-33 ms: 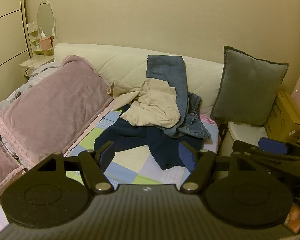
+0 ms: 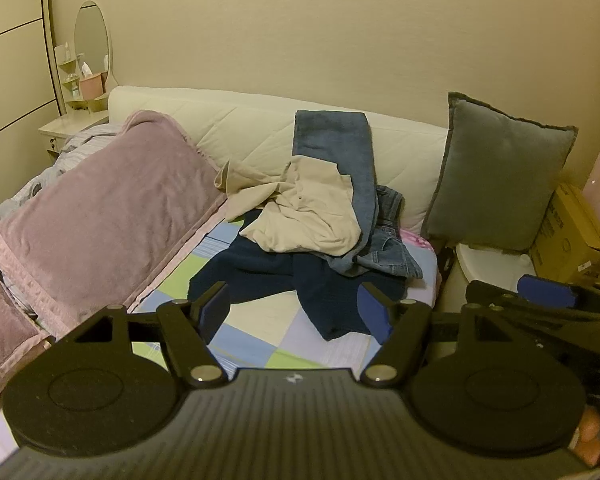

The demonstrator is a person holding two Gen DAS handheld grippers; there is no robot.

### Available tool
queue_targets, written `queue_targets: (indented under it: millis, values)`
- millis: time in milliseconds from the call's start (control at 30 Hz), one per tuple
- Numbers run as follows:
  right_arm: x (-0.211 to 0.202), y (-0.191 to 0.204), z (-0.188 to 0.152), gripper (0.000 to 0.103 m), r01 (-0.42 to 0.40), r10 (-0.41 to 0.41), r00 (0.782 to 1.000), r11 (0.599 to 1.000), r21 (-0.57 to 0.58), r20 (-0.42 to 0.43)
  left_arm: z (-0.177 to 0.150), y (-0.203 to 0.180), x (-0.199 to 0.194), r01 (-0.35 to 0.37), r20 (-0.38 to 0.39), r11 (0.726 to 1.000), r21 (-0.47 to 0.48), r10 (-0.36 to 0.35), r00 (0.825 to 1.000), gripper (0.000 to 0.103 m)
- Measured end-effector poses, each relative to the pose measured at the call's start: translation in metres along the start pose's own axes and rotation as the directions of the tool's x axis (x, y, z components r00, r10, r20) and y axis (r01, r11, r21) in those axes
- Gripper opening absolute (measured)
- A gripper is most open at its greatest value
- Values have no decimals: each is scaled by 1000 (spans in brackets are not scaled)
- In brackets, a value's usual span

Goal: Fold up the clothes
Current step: 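Move both grippers toward the beige shirt on the clothes pile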

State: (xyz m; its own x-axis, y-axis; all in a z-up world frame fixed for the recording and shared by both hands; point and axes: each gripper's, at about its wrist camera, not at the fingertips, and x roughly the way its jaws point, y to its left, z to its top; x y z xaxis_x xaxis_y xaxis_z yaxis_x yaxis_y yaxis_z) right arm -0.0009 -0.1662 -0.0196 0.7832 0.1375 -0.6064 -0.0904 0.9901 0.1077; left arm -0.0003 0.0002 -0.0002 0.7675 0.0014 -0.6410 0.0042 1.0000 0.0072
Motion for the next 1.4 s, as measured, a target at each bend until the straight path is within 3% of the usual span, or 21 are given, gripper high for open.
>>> queue_targets:
  millis: [200, 700, 1100, 1400]
  values:
    - [3, -3, 9, 53, 7, -7, 1000, 1000, -2, -4, -5, -5, 5, -3, 2, 1000, -2, 3, 1000, 67]
    - [13, -6, 26, 53, 20, -20, 1000, 1000, -13, -6, 7, 22, 21, -3, -12, 999, -48, 2, 1000, 67]
    - [25, 5, 29, 53, 18, -18, 1000, 999, -38, -6, -2, 38, 24, -6, -19, 996, -92, 5, 1000, 67]
    - [42, -4, 27, 53, -29, 28, 999, 999, -26, -31, 0, 35, 32, -8, -27, 994, -107, 5, 1000, 67]
